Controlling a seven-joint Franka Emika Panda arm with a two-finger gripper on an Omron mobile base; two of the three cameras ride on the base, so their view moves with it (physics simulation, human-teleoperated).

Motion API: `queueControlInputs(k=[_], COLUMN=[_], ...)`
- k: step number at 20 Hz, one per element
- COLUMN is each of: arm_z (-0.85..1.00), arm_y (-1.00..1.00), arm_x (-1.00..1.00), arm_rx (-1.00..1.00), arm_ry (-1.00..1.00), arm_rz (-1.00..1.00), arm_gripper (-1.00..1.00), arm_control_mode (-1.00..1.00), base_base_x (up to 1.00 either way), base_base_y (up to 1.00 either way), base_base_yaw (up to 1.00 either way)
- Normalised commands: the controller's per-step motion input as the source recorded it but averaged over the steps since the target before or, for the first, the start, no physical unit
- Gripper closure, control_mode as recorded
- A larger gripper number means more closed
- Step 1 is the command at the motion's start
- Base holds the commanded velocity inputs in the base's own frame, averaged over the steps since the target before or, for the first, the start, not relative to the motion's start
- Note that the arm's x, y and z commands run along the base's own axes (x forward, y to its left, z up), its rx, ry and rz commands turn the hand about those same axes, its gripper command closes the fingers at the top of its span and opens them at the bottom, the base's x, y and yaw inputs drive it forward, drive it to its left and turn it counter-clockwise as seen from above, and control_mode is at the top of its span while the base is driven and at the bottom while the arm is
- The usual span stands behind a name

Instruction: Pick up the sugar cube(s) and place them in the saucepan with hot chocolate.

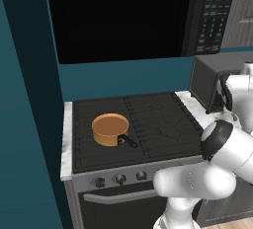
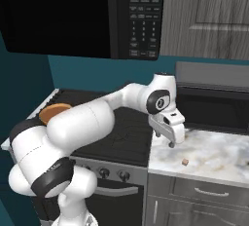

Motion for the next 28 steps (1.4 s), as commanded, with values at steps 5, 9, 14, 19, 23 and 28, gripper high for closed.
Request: queueControlInputs(k=[5, 9, 14, 19, 23, 28], arm_z=[-0.07, -0.42, -0.38, -0.19, -0.13, -0.15], arm_y=[-0.25, -0.20, -0.29, -0.19, -0.05, -0.09], arm_x=[0.00, 0.00, 0.08, 0.04, 0.02, 0.02], arm_rx=[0.00, 0.06, 0.06, 0.02, -0.01, 0.00], arm_ry=[-0.04, -0.20, -0.16, -0.03, 0.00, 0.00], arm_rz=[0.08, 0.21, 0.22, 0.16, 0.13, 0.14], arm_gripper=[-1.00, -1.00, -1.00, -1.00, -1.00, -1.00], arm_control_mode=[-1.00, -1.00, -1.00, -1.00, -1.00, -1.00], base_base_x=[0.00, 0.00, 0.00, 0.00, 0.00, 0.00], base_base_y=[0.00, 0.00, 0.00, 0.00, 0.00, 0.00], base_base_yaw=[0.00, 0.00, 0.00, 0.00, 0.00, 0.00])
